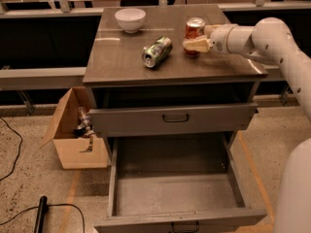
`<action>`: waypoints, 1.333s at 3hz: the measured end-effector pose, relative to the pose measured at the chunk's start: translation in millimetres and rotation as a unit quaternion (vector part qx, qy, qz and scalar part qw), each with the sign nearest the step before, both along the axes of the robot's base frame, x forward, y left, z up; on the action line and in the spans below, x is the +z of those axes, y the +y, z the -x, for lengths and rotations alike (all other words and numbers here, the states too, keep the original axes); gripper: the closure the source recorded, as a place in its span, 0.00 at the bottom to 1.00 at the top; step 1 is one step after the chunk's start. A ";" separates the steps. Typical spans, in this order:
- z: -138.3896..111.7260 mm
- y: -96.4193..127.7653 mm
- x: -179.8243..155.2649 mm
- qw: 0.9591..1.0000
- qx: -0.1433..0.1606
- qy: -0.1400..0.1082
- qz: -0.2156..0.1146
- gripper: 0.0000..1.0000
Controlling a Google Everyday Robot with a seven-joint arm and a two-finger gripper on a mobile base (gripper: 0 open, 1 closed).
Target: Place coke can into middle drawer
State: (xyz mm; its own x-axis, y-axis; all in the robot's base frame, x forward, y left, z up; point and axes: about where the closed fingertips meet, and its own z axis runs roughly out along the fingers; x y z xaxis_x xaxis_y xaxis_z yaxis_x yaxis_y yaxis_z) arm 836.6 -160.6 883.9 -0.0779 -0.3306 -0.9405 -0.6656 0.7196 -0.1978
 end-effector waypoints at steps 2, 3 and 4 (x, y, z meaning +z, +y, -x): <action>62.8 -41.2 38.7 0.999 -0.027 0.022 0.016 0.83; 118.7 -50.7 59.2 0.998 -0.030 0.051 0.010 1.00; 169.6 -51.1 69.3 0.997 -0.004 0.076 0.008 1.00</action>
Offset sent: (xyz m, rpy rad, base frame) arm -0.1261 -0.0710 0.0746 -0.0529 0.0871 -0.0948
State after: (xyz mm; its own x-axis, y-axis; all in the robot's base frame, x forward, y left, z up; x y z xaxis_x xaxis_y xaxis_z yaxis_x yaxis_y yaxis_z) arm 667.0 -211.6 953.2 -0.2212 -0.3438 -0.9126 -0.6836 0.7220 -0.1063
